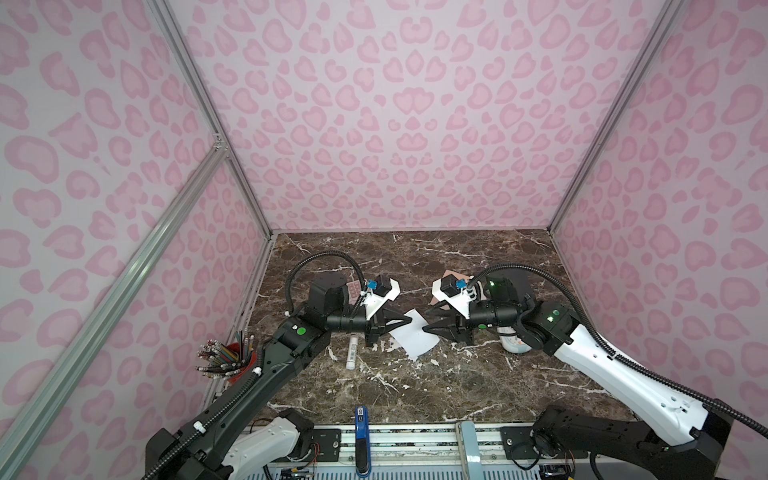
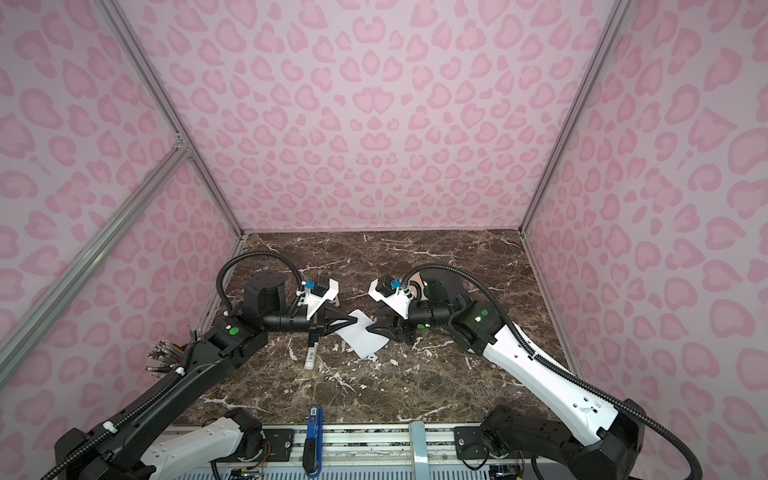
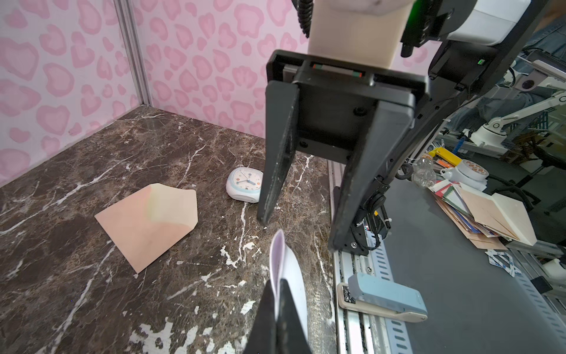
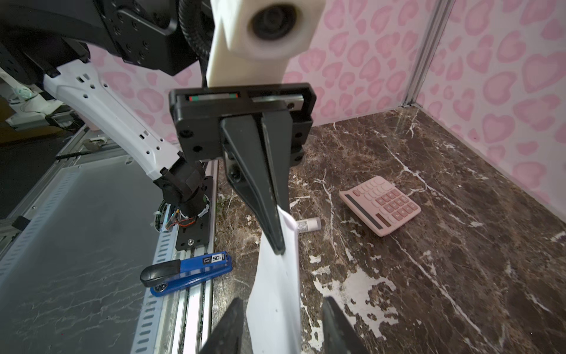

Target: Place the letter into the envelope and seal it

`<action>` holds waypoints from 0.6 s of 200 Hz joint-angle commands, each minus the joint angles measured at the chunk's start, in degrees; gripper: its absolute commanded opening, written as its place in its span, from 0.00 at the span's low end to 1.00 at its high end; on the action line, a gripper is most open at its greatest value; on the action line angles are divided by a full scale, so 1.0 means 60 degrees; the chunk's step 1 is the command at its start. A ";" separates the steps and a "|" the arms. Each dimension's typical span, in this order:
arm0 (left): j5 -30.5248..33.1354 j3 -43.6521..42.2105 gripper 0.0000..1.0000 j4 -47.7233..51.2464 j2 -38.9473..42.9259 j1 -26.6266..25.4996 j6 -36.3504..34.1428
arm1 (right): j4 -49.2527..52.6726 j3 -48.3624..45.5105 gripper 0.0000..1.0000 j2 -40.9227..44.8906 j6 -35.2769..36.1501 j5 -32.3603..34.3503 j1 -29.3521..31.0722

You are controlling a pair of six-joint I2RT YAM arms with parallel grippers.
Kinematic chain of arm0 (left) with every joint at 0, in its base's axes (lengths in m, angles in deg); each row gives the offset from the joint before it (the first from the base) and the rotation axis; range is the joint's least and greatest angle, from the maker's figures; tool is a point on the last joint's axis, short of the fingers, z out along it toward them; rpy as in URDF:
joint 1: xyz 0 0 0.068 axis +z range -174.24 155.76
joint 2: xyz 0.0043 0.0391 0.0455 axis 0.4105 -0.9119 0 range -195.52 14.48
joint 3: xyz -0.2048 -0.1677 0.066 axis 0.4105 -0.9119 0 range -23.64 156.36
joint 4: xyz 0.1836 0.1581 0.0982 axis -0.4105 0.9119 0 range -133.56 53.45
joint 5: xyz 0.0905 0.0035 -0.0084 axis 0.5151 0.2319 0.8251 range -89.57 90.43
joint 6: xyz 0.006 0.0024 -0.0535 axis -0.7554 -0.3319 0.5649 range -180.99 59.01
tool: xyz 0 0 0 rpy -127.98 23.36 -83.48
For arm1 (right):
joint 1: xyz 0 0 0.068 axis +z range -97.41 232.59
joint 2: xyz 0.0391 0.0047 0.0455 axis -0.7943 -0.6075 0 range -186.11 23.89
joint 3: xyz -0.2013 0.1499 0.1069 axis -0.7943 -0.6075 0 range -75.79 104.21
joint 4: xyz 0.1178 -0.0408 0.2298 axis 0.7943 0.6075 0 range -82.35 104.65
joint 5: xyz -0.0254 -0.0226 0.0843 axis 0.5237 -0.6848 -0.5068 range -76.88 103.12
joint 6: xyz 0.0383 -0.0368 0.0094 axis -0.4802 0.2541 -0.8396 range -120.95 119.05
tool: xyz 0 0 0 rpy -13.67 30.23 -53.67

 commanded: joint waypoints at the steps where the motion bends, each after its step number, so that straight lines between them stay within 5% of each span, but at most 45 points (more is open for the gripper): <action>1: 0.0008 -0.0043 0.04 -0.0347 0.0035 -0.0055 0.0060 | -0.0850 0.0136 0.42 -0.0219 -0.0392 -0.0565 -0.0043; 120: 0.0168 -0.0226 0.04 -0.0742 0.0180 -0.0180 0.0134 | -0.1593 0.0155 0.28 -0.0755 -0.1031 -0.1307 -0.0217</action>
